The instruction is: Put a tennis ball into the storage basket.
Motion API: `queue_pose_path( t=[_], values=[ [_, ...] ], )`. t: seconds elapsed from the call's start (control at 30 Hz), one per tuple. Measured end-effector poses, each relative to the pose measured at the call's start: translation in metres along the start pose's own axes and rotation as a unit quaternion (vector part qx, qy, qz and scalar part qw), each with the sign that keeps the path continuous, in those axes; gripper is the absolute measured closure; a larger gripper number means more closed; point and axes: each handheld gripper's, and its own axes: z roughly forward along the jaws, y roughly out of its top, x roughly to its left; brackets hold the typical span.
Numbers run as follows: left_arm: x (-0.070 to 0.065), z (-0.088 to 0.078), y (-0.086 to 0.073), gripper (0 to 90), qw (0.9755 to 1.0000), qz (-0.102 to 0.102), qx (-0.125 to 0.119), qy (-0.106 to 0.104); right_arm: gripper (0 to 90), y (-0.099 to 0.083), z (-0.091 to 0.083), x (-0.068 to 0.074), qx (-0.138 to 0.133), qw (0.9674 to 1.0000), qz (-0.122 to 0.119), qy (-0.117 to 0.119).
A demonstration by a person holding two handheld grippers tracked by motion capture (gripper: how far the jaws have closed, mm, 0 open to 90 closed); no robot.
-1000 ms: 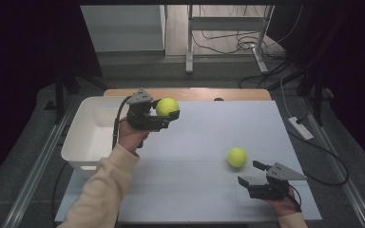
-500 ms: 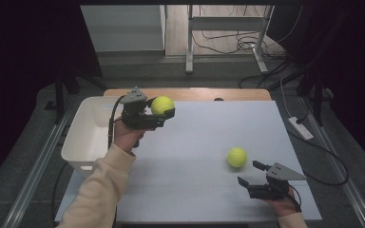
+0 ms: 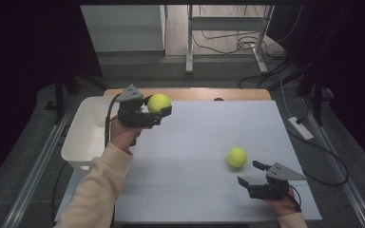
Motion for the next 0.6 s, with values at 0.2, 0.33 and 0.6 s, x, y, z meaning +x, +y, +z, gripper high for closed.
queue_pose_path(
  t=[0.2, 0.33, 0.6],
  values=[
    [0.002, -0.004, 0.001, 26.4, 1.0, 0.0, -0.002, 0.006, 14.2, 0.0, 0.0, 0.0, 0.0, 1.0, 0.001, 0.0],
    [0.004, -0.007, 0.001, 26.4, 0.9999, -0.003, -0.003, 0.01, 14.2, 0.0, 0.0, 0.0, 0.001, 1.0, -0.001, -0.001],
    [0.009, -0.013, 0.002, 26.5, 0.9998, -0.003, -0.005, 0.02, 14.2, 0.0, 0.0, 0.0, 0.001, 1.0, -0.001, -0.001]
  ],
)
